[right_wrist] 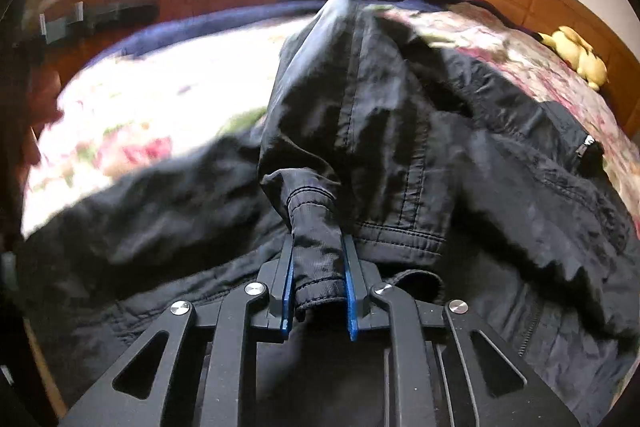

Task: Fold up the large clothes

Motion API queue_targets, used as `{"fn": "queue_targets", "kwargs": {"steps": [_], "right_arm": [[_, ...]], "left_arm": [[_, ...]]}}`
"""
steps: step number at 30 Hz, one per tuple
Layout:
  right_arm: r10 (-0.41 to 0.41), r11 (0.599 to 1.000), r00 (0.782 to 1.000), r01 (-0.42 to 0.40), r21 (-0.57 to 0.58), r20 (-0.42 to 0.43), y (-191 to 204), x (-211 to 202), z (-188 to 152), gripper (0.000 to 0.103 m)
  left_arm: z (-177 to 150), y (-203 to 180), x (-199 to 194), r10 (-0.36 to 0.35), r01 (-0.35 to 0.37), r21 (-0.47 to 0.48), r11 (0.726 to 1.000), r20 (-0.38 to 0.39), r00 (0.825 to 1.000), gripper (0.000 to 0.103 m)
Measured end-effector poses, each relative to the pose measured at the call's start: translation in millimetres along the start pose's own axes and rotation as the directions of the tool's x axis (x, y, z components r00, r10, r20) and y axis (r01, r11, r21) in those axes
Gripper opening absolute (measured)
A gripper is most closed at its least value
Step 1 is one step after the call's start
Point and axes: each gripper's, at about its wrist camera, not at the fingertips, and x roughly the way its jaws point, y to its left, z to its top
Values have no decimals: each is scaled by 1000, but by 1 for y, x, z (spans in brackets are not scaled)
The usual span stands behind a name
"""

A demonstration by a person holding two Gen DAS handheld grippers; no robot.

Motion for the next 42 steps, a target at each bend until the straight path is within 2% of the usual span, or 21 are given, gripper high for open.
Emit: {"fn": "queue_targets", "kwargs": {"steps": [5,8,12,16,19,21,24,26,28,29,34,37,39,42], "right_arm": [[17,993,988,-35,117,151,-40,-60,20,19],[-24,987,975,-13,163,223,-63,-100,30,19],[-103,973,956,40,227,273,-91,-147,30,19],[-194,952,941,113,285,276,-113,-189,17,19],[-284,919,931,196,343,229,-118,-215,1,19],[-357,881,918,269,390,172,-131,-223,-12,19],[-416,835,904,340,432,93,-148,-222,-34,22],[-464,800,885,397,450,44,-154,-216,-45,41],[-508,775,861,449,444,16,-158,-208,-51,52],[-515,769,857,458,445,8,-160,-204,-53,58],[-475,777,879,433,457,-26,-166,-177,-60,60],[-477,768,875,459,446,-80,-174,-156,-65,60],[-457,768,883,452,454,-108,-192,-143,-75,60],[-453,756,877,474,451,-162,-211,-117,-82,60]], "left_arm": [[1,0,0,-8,8,-13,1000,4,1000,79],[0,-2,1,-14,14,-9,1000,0,1000,79],[0,-8,2,-21,21,5,1000,-3,1000,79],[0,-12,1,-34,34,13,999,-3,999,79],[0,-16,-1,-43,43,18,999,0,999,79],[1,-20,-1,-50,50,19,999,0,999,79],[3,-26,-3,-61,60,23,998,6,998,79],[3,-30,-3,-68,68,31,997,8,998,79],[4,-35,-3,-73,73,38,997,8,997,79],[4,-37,-2,-77,77,44,996,5,997,79],[1,-45,2,-73,74,69,995,-11,997,79],[1,-46,4,-73,74,67,995,-17,997,79],[0,-46,5,-73,74,66,995,-19,997,79],[0,-46,6,-72,74,66,995,-21,997,79]]}}
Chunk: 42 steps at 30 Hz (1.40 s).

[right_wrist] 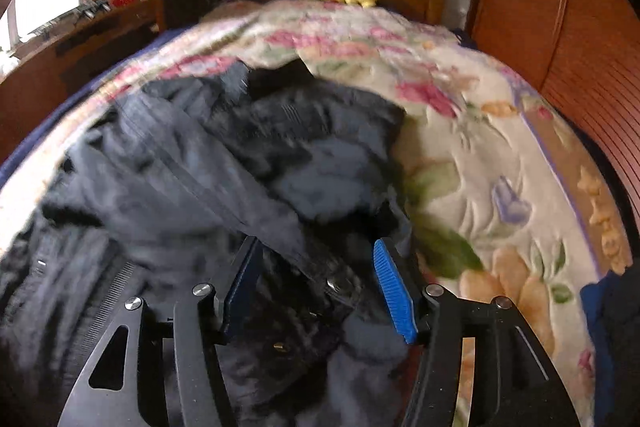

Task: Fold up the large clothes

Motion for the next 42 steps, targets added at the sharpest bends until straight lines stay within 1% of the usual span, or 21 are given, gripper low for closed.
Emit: {"fn": "queue_targets", "kwargs": {"steps": [4,7,12,15,16,17,18,19,20,21,22,23,26,30,32,34,35,39,40,41,42], "right_arm": [[4,1000,999,-4,3,-49,-11,30,0,60],[18,1000,997,-18,-5,-77,-12,45,-3,60],[83,997,993,-83,3,-81,-14,63,-1,60],[84,995,992,-89,-40,-95,-8,70,-3,59],[89,994,991,-95,-53,-102,-6,72,-4,51],[99,992,990,-106,-64,-105,-5,72,-4,39],[100,992,990,-107,-73,-100,-4,72,-5,34],[81,993,993,-88,-79,-86,-4,68,-4,24],[65,995,995,-70,-76,-72,-5,65,-4,19],[69,995,996,-73,-71,-53,-5,61,-4,19],[61,995,998,-63,-76,-27,-4,53,-3,4],[22,996,1000,-22,-83,-4,-4,46,-1,2],[-29,999,997,31,-30,69,-16,24,2,2],[-75,994,994,80,-69,77,-12,21,-1,2],[-69,996,996,72,-57,65,-12,21,-2,2],[-18,998,997,22,-55,71,-11,18,-4,2],[-17,998,997,21,-57,75,-10,15,-4,4],[14,999,997,-10,-46,73,-11,1,-15,18],[17,999,997,-13,-48,73,-12,-3,-19,26],[20,999,997,-16,-51,75,-12,-9,-24,38],[23,998,997,-19,-56,77,-12,-15,-30,46]], "left_arm": [[-2,-1,2,-1,1,2,1000,-6,1000,79],[-4,-4,6,0,0,10,1000,-16,1000,79],[-7,-9,13,1,0,24,1000,-36,999,79],[-8,-10,15,-1,2,27,1000,-45,999,80],[-8,-10,16,0,1,27,1000,-46,999,80],[-8,-10,16,3,-1,28,1000,-47,999,80],[-9,-10,17,4,-2,29,1000,-49,999,80],[-9,-10,18,4,-2,30,1000,-52,999,80],[-10,-10,19,4,-2,30,1000,-57,998,80],[-10,-10,20,4,-2,29,1000,-60,998,80],[-10,-10,21,5,-4,28,1000,-62,998,80],[-10,-9,20,5,-4,26,1000,-63,998,80],[-10,-7,19,6,-4,23,1000,-62,998,80],[-11,-7,19,8,-6,26,1000,-61,998,80],[-10,-7,19,8,-6,28,1000,-60,998,81],[-11,-6,18,9,-7,34,999,-61,998,81],[-11,-5,17,10,-8,35,999,-61,998,81],[-12,-5,16,12,-10,37,999,-59,998,81],[-12,-5,15,13,-11,39,999,-59,998,81],[-13,-5,14,15,-12,41,999,-59,998,81],[-16,-6,13,19,-16,50,999,-63,998,81]]}}
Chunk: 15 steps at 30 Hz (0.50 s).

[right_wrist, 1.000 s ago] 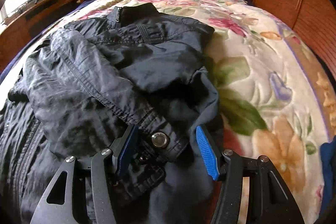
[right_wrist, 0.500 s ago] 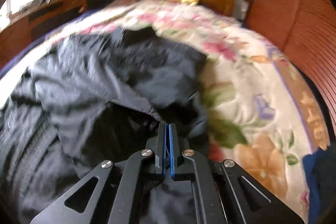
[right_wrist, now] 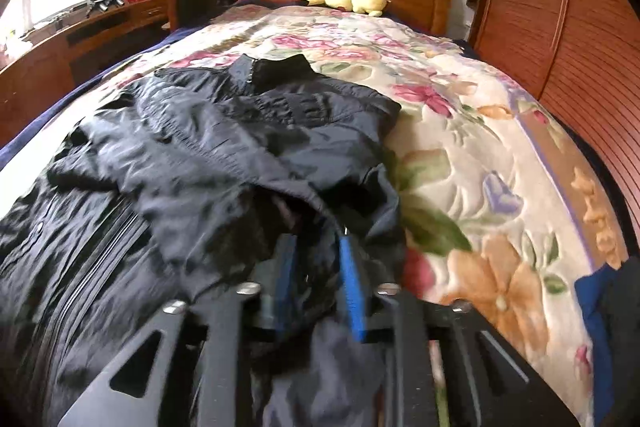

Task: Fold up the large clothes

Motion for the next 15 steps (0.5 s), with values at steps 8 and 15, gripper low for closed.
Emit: {"fn": "queue_targets", "kwargs": {"steps": [8,15], "right_arm": [[16,999,997,-19,-43,-73,3,-40,-51,61],[31,997,994,-38,-67,-101,12,-54,-87,61]], "left_arm": [[-27,-2,-17,13,-12,36,999,-30,999,81],[-56,-3,-32,-19,19,8,1000,-71,997,81]]}}
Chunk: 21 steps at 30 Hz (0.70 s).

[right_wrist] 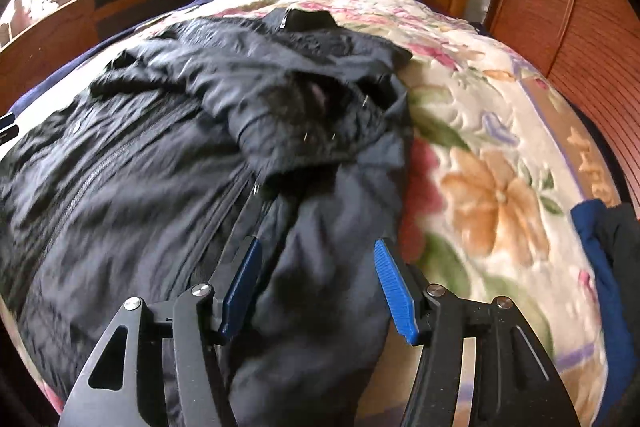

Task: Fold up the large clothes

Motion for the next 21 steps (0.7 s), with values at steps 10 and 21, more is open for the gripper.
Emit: {"fn": "queue_targets", "kwargs": {"steps": [10,21], "right_arm": [[76,995,997,-77,62,15,-9,16,-17,61],[26,999,999,-27,35,29,0,13,-24,61]], "left_arm": [[-29,0,-1,23,-25,-29,999,-55,998,81],[-54,5,-20,-26,21,-112,994,-42,999,81]]}}
